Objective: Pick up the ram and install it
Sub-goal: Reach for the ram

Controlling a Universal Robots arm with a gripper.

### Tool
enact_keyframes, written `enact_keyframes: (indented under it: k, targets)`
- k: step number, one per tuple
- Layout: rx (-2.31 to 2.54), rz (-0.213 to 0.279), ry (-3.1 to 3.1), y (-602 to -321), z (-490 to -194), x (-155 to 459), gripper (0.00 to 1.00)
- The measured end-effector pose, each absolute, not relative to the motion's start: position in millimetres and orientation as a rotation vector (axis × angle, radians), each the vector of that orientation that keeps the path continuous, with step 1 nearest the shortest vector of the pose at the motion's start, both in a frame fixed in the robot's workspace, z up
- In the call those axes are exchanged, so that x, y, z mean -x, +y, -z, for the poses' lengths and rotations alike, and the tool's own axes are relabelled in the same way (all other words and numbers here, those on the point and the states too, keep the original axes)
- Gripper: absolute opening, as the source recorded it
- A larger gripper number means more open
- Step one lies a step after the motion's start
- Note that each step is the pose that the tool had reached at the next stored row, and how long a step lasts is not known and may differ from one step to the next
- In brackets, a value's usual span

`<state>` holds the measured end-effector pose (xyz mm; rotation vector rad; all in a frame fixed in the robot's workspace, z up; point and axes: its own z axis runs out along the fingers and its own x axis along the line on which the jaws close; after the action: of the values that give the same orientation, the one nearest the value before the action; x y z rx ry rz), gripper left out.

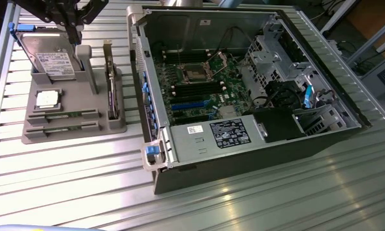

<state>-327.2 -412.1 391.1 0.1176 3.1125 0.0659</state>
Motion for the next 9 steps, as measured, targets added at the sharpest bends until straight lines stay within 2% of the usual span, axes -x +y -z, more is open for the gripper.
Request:
enact_keyframes:
  k: [9]
  targets:
    - [-0.118, -0.066, 3.113, -415.5, -391.1, 327.2, 0.1]
